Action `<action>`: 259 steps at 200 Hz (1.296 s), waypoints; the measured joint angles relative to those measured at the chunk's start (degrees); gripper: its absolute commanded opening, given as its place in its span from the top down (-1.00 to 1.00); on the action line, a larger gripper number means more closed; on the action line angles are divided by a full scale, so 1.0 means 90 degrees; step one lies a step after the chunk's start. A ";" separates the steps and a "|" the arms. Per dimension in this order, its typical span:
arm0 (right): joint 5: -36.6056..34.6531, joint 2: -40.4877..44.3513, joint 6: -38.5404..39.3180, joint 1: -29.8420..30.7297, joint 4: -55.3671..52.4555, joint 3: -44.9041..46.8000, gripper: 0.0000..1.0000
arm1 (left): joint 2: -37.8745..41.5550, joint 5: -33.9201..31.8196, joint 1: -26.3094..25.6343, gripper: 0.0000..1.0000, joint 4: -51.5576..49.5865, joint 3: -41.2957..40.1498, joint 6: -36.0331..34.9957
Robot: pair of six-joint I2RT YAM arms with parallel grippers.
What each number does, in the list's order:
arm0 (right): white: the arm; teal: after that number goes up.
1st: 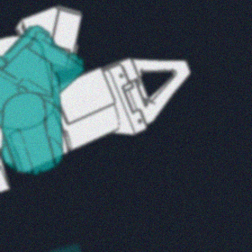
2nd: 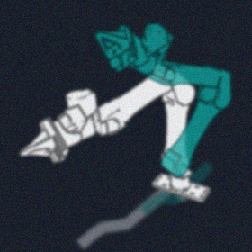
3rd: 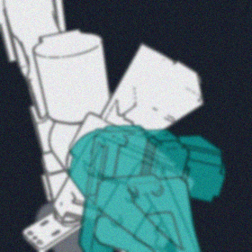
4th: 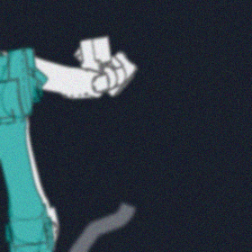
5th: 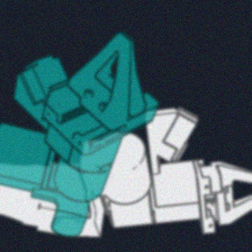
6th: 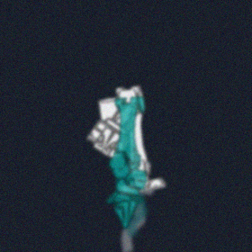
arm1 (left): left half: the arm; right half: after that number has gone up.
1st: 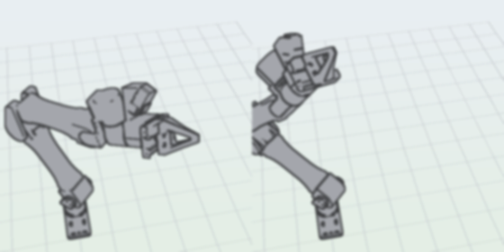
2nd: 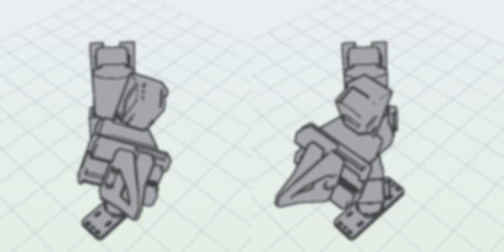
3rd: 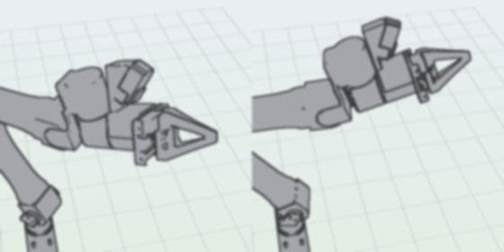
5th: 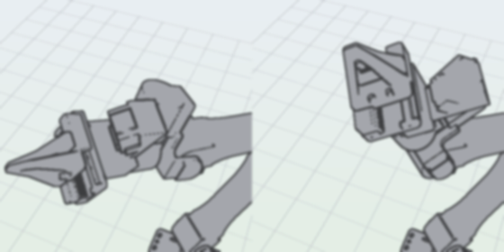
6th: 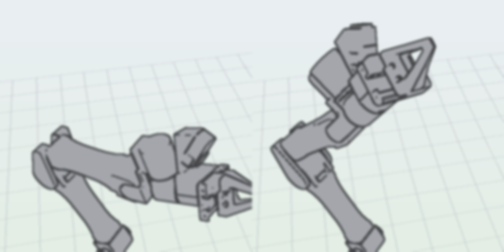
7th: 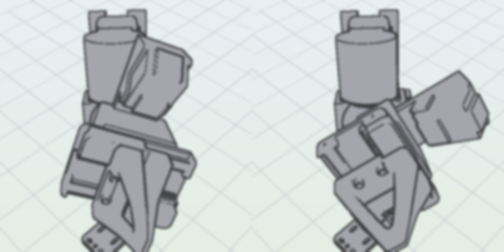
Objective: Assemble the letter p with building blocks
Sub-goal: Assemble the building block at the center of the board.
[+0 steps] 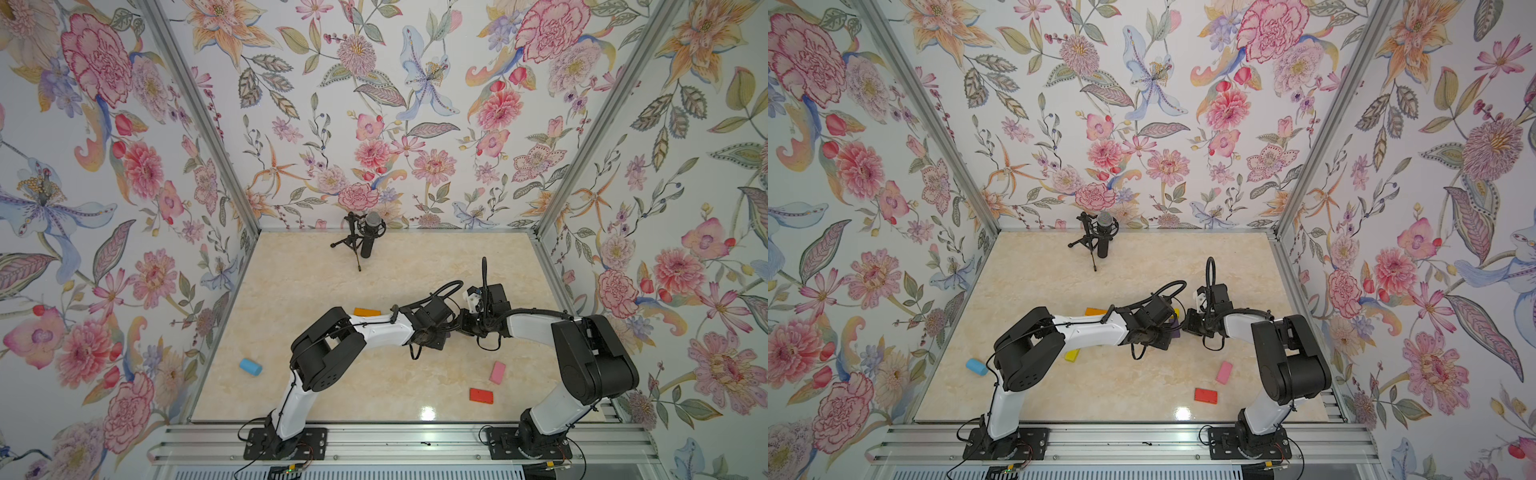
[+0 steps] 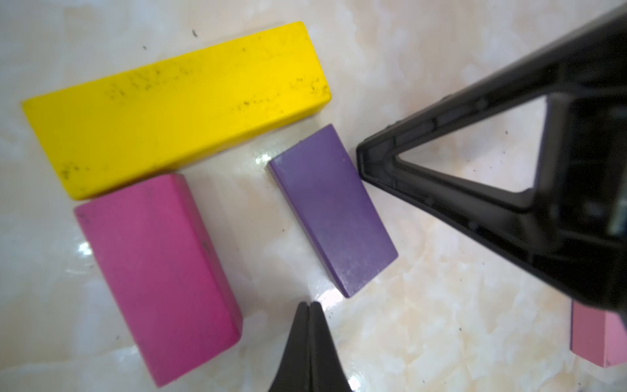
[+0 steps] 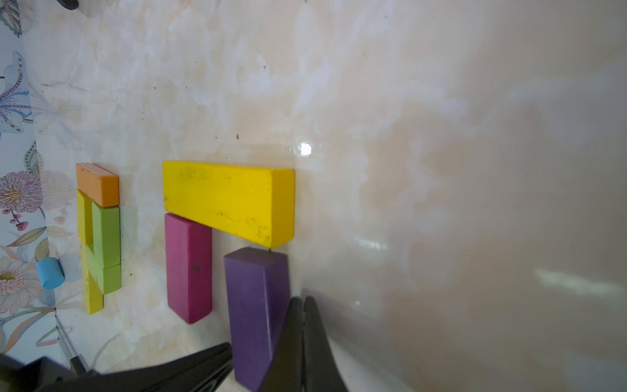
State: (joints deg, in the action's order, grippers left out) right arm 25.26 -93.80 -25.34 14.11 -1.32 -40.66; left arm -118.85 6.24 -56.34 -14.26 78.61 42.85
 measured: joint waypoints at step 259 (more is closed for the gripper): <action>-0.0019 0.0529 -0.0049 0.0165 -0.0257 0.0447 1.00 | 0.0012 0.0114 0.0121 1.00 -0.0005 -0.0012 0.0000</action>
State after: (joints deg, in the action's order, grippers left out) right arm 25.08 -89.03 -25.78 15.59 -3.64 -36.64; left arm -118.74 7.27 -55.24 -14.31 78.50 42.85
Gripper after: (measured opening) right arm 0.047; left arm 0.050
